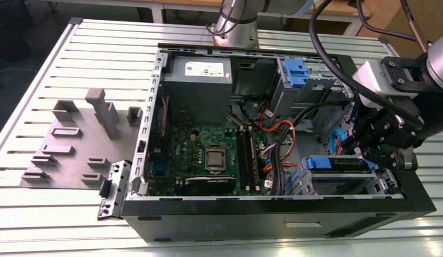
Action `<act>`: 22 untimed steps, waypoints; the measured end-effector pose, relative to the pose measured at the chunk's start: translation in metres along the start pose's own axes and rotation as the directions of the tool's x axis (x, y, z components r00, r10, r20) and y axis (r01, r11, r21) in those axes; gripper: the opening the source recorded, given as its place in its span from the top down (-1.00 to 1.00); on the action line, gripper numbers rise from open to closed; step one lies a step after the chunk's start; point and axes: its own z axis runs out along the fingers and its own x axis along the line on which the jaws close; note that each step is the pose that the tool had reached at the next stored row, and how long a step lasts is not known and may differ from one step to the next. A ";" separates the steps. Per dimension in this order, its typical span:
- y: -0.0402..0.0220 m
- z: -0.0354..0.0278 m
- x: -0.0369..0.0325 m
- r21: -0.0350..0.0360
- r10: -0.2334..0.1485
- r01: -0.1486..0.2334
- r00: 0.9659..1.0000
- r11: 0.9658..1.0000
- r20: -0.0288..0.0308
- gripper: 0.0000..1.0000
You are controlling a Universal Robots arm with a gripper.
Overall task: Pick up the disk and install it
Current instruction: 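Insert the first disk wire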
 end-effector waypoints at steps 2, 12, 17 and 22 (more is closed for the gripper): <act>0.0006 -0.0002 0.0016 0.000 0.000 0.000 1.000 1.000 0.000 0.68; 0.0010 0.0013 0.0045 0.000 0.000 0.000 1.000 1.000 -0.001 0.68; 0.0009 0.0027 0.0066 0.000 0.000 0.000 1.000 1.000 -0.001 0.68; 0.0007 0.0045 0.0069 0.000 0.000 0.000 1.000 1.000 -0.001 0.68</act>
